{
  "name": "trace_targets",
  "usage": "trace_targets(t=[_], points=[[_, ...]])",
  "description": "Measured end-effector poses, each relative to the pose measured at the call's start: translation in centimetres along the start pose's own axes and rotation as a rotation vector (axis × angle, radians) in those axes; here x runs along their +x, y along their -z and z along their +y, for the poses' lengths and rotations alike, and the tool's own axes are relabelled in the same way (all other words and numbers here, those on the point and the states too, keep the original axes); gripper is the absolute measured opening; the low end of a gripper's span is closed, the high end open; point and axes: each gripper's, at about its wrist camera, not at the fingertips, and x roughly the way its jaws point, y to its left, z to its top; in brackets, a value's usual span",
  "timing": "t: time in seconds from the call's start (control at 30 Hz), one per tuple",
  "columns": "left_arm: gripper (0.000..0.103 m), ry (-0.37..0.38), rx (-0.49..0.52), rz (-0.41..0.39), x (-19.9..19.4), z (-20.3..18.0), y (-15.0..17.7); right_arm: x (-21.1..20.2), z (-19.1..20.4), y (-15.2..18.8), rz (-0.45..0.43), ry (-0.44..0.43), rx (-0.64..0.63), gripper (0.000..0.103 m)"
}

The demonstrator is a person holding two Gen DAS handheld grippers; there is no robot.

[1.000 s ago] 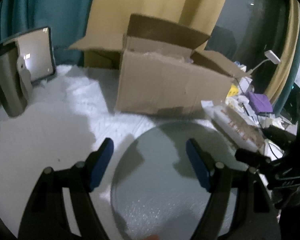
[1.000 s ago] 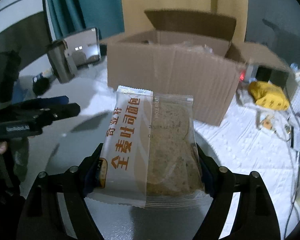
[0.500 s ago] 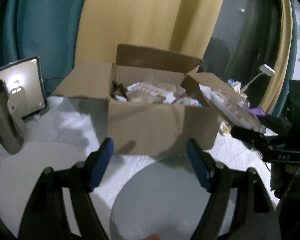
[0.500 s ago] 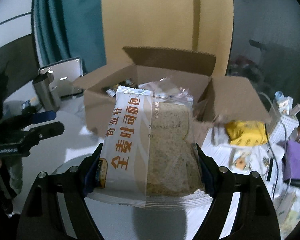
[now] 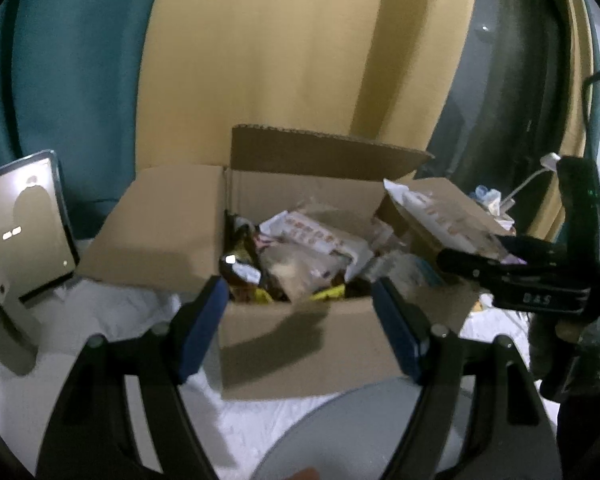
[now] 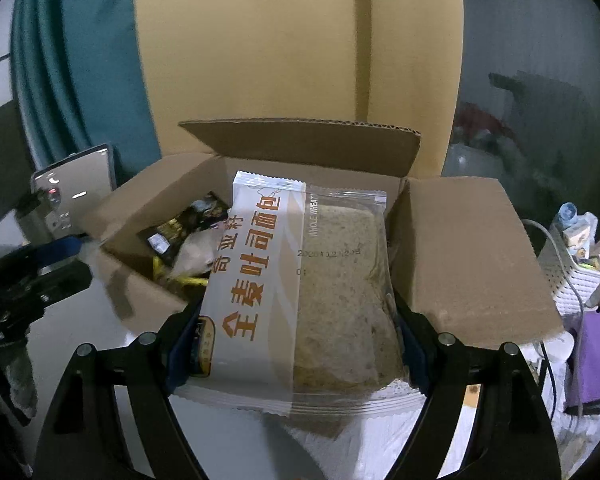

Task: Organize snacks
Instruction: 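Carry the bread packet into the box and open the right gripper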

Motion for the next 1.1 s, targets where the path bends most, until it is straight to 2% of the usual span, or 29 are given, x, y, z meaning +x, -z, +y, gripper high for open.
trace_targets(t=[0.3, 0.43, 0.5, 0.6, 0.77, 1.1], points=[[0.076, -0.015, -0.008, 0.010, 3.2, 1.0, -1.8, 4.4, -2.3, -2.3, 0.034, 0.052, 0.072, 0.085], [0.076, -0.012, -0.003, 0.009, 3.8, 1.0, -2.2, 5.6, -3.8, -3.1, 0.025, 0.087, 0.171, 0.088], [0.079, -0.011, -0.007, 0.011, 3.9, 1.0, -2.2, 5.6, -3.8, -3.5, 0.018, 0.103, 0.174, 0.089], [0.092, -0.004, -0.016, 0.013, 3.9, 1.1, -2.1, 5.6, -3.4, -3.5, 0.014, 0.098, 0.161, 0.089], [0.095, -0.005, -0.021, 0.012, 3.3, 1.0, -1.8, 5.7, -2.8, -2.8, 0.031, 0.085, 0.140, 0.089], [0.097, -0.037, -0.017, 0.006, 0.5, 0.2, -0.6, 2.9, -1.6, -1.2, 0.026, 0.087, 0.127, 0.089]])
